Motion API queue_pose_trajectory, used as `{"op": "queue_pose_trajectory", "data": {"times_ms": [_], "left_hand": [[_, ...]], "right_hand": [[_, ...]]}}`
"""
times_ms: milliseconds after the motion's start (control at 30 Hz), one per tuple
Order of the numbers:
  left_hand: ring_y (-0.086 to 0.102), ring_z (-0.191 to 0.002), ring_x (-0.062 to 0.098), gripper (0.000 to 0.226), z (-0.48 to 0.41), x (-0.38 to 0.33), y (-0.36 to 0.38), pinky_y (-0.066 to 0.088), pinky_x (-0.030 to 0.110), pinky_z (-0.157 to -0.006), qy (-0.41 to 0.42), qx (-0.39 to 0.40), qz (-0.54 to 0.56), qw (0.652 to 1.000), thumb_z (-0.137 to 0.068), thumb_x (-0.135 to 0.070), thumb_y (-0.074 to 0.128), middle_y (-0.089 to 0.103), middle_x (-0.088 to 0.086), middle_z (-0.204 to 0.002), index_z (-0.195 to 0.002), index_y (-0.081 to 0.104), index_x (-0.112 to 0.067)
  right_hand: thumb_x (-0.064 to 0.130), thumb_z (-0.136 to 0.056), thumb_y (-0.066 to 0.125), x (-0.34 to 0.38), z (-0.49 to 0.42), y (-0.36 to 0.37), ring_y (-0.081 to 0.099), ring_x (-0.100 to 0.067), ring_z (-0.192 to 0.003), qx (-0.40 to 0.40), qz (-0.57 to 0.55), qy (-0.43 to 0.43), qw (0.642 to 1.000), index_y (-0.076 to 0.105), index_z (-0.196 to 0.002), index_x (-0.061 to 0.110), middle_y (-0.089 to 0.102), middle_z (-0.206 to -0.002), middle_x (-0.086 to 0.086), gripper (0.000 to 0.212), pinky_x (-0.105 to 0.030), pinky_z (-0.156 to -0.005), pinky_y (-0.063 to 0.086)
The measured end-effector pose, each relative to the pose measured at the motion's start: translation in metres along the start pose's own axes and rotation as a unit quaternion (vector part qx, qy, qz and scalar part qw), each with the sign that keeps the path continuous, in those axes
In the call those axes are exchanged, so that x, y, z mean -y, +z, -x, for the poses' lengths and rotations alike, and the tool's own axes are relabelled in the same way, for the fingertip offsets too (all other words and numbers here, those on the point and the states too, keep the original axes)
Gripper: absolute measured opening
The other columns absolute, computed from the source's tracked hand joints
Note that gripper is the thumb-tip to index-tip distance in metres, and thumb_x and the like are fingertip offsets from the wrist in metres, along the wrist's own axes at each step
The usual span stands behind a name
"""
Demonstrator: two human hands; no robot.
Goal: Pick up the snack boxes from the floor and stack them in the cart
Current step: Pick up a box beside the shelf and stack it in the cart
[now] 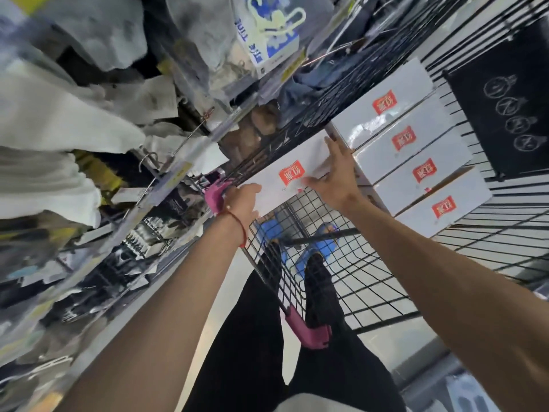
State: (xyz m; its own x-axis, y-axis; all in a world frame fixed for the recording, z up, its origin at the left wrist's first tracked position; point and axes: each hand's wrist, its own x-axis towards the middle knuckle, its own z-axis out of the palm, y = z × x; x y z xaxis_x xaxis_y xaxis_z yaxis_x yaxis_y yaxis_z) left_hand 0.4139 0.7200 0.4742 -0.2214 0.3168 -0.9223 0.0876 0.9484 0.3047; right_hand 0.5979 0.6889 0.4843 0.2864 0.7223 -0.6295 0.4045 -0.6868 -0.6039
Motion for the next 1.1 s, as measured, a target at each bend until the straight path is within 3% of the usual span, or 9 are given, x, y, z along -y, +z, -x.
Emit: {"op": "queue_pose_trajectory", "data": {"times_ms": [100,233,333,500,600,767,833,933,1100], "left_hand": [[0.051,-0.130,0.027,0.093,-0.019,0.011,-0.004,0.043,0.048,-0.111,-0.009,0.019,-0.009,1.000,-0.062,-0.040,0.072,0.049,0.007,-0.145,-0.147,0.045,-0.014],[0.059,-0.118,0.029,0.094,-0.024,0.018,-0.010,0.055,0.038,-0.080,-0.013,0.026,-0.008,1.000,-0.059,-0.039,0.072,0.055,0.006,-0.137,-0.147,0.046,-0.019],[0.056,-0.118,0.026,0.091,-0.006,0.012,-0.010,0.052,0.041,-0.095,-0.001,0.050,-0.013,0.999,-0.065,-0.035,0.074,0.051,0.008,-0.143,-0.149,0.043,-0.018],[0.055,-0.128,0.028,0.101,-0.008,0.012,-0.011,0.046,0.046,-0.108,0.007,0.083,-0.018,0.996,-0.058,-0.024,0.072,0.052,0.008,-0.147,-0.152,0.038,-0.016],[0.055,-0.126,0.028,0.071,0.000,0.007,-0.010,0.049,0.038,-0.095,0.011,0.105,-0.027,0.994,-0.070,-0.013,0.070,0.055,0.013,-0.135,-0.136,0.044,-0.004],[0.057,-0.113,0.023,0.017,0.008,0.003,-0.010,0.050,0.030,-0.079,-0.009,0.147,0.009,0.989,-0.094,-0.001,0.054,0.061,0.005,-0.117,-0.101,0.053,-0.016],[0.058,-0.113,0.022,0.019,0.012,0.002,-0.011,0.051,0.032,-0.092,-0.011,0.157,0.019,0.987,-0.097,0.000,0.051,0.061,-0.002,-0.106,-0.097,0.054,-0.019],[0.052,-0.130,0.026,0.029,0.017,-0.001,-0.014,0.039,0.042,-0.116,-0.002,0.152,0.025,0.988,-0.092,-0.010,0.061,0.061,0.004,-0.124,-0.121,0.058,-0.008],[0.054,-0.113,0.024,0.037,0.032,0.002,-0.021,0.048,0.045,-0.106,0.037,0.130,0.054,0.989,-0.078,-0.017,0.071,0.057,0.003,-0.111,-0.112,0.059,-0.008]], "right_hand": [[0.006,-0.088,0.080,-0.007,0.011,0.005,0.031,-0.024,-0.150,-0.049,-0.057,0.030,0.997,0.035,-0.157,0.013,0.032,-0.160,-0.009,0.083,-0.033,-0.125,0.024],[0.005,-0.090,0.077,-0.012,0.024,0.017,0.032,-0.024,-0.151,-0.043,-0.206,0.135,0.968,0.025,-0.160,0.018,0.035,-0.162,-0.005,0.088,-0.048,-0.126,0.027],[0.002,-0.092,0.074,-0.013,0.028,0.029,0.055,-0.022,-0.134,0.041,-0.283,0.167,0.944,0.031,-0.151,0.026,0.057,-0.138,0.005,0.077,-0.052,-0.118,0.041],[-0.006,-0.091,0.070,-0.013,0.028,0.042,0.060,-0.020,-0.130,0.040,-0.284,0.136,0.948,0.023,-0.156,0.029,0.053,-0.146,0.003,0.087,-0.046,-0.113,0.046],[-0.003,-0.096,0.066,-0.009,0.031,0.044,0.056,-0.010,-0.132,0.031,-0.254,0.124,0.959,0.009,-0.163,0.023,0.051,-0.139,0.012,0.093,-0.029,-0.103,0.045],[-0.004,-0.094,0.068,-0.004,0.029,0.050,0.048,-0.020,-0.142,0.003,-0.271,0.143,0.952,0.004,-0.165,0.025,0.043,-0.157,0.003,0.100,-0.048,-0.117,0.040],[-0.006,-0.094,0.067,-0.002,0.031,0.050,0.047,-0.020,-0.144,0.009,-0.268,0.152,0.951,0.006,-0.164,0.025,0.045,-0.157,0.001,0.097,-0.049,-0.118,0.036],[-0.004,-0.095,0.066,0.002,0.037,0.047,0.055,-0.021,-0.138,0.023,-0.256,0.142,0.956,0.019,-0.160,0.025,0.056,-0.144,0.006,0.085,-0.055,-0.118,0.039],[0.002,-0.100,0.062,0.009,0.058,0.032,0.065,-0.012,-0.117,0.044,-0.249,0.143,0.957,0.031,-0.158,0.015,0.052,-0.109,0.025,0.068,-0.035,-0.110,0.047]]}}
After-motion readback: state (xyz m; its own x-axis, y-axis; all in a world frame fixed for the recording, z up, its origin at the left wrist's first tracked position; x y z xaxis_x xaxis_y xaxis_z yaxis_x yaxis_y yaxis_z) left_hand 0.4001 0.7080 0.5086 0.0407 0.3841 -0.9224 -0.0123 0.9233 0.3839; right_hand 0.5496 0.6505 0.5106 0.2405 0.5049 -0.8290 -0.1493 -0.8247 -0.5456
